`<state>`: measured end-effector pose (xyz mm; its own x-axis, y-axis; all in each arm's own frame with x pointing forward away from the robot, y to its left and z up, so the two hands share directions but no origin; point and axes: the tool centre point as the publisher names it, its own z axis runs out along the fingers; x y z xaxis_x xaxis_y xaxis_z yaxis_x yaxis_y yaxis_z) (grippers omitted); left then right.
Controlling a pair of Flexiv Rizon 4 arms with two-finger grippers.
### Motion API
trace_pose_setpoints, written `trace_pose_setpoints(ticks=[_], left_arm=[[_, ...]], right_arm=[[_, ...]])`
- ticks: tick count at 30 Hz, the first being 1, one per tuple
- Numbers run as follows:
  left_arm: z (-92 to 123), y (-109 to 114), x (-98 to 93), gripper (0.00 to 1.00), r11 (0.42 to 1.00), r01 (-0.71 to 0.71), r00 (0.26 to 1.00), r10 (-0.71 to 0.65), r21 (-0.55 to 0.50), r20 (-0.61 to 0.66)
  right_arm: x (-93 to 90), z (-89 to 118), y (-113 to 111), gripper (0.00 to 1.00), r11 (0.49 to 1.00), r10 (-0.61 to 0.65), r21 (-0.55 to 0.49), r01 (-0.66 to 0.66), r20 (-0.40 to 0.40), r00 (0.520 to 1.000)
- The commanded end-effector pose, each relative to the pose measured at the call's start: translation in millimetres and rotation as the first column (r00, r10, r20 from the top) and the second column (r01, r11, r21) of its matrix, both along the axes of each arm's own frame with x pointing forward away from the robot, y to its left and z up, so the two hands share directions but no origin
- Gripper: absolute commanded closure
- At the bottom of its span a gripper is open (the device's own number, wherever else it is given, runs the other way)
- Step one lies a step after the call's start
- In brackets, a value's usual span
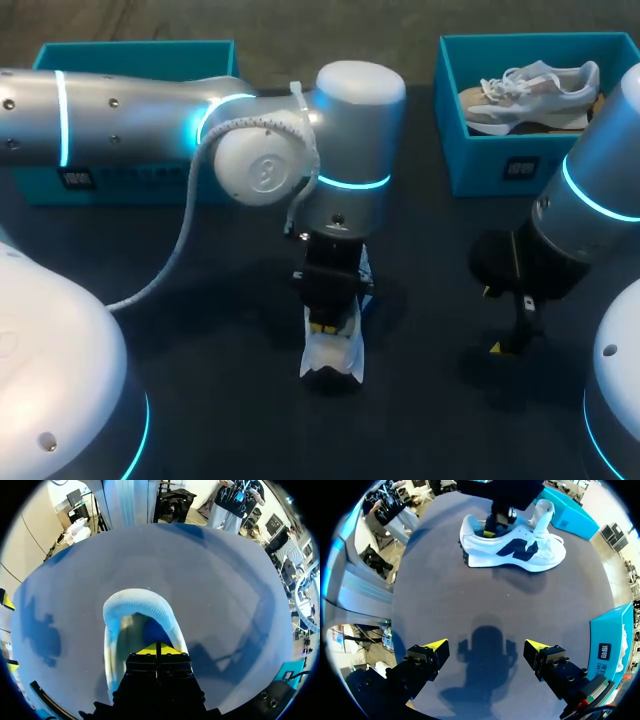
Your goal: Take the shoe out of the shoebox, open the shoe tongue, remove and reinsert the insole, then place the shoe into the shoebox
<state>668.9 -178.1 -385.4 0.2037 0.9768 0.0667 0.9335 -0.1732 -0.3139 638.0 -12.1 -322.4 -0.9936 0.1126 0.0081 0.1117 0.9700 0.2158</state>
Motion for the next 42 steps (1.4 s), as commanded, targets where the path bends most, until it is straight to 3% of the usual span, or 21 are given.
trace_pose_setpoints(ticks=[1, 8, 14, 21, 34, 42], left_arm=[[16.9, 5.3, 3.0, 1.00, 1.000, 0.004, 1.000, -0.003, -0.022, 0.012], [53.7, 5.5, 3.0, 1.00, 0.998, 0.028, 1.000, -0.028, -0.058, -0.007], [64.6, 1.8, 7.6, 1.00, 0.996, 0.029, 1.000, -0.029, -0.086, 0.004], [46.2, -8.8, 10.8, 1.00, 0.998, 0.035, 0.999, -0.034, -0.058, 0.014], [9.8, 1.8, 10.5, 1.00, 0.999, 0.027, 1.000, -0.027, -0.019, 0.000], [8.8, 7.8, 4.5, 1.00, 0.999, 0.044, 0.999, -0.044, -0.008, -0.009]], right_arm=[[-1.8, -0.1, -0.3, 0.00, 1.000, -0.001, 0.001, 0.001, 0.003, 1.000], [-1.8, -0.1, -0.3, 0.00, 1.000, -0.001, 0.001, 0.001, 0.003, 1.000], [-1.8, -0.1, -0.3, 0.00, 1.000, -0.001, 0.001, 0.001, 0.003, 1.000], [-1.8, -0.1, -0.3, 0.00, 1.000, -0.001, 0.001, 0.001, 0.003, 1.000], [-1.8, -0.1, -0.3, 0.00, 1.000, -0.001, 0.001, 0.001, 0.003, 1.000], [-1.8, -0.1, -0.3, 0.00, 1.000, -0.001, 0.001, 0.001, 0.003, 1.000]])
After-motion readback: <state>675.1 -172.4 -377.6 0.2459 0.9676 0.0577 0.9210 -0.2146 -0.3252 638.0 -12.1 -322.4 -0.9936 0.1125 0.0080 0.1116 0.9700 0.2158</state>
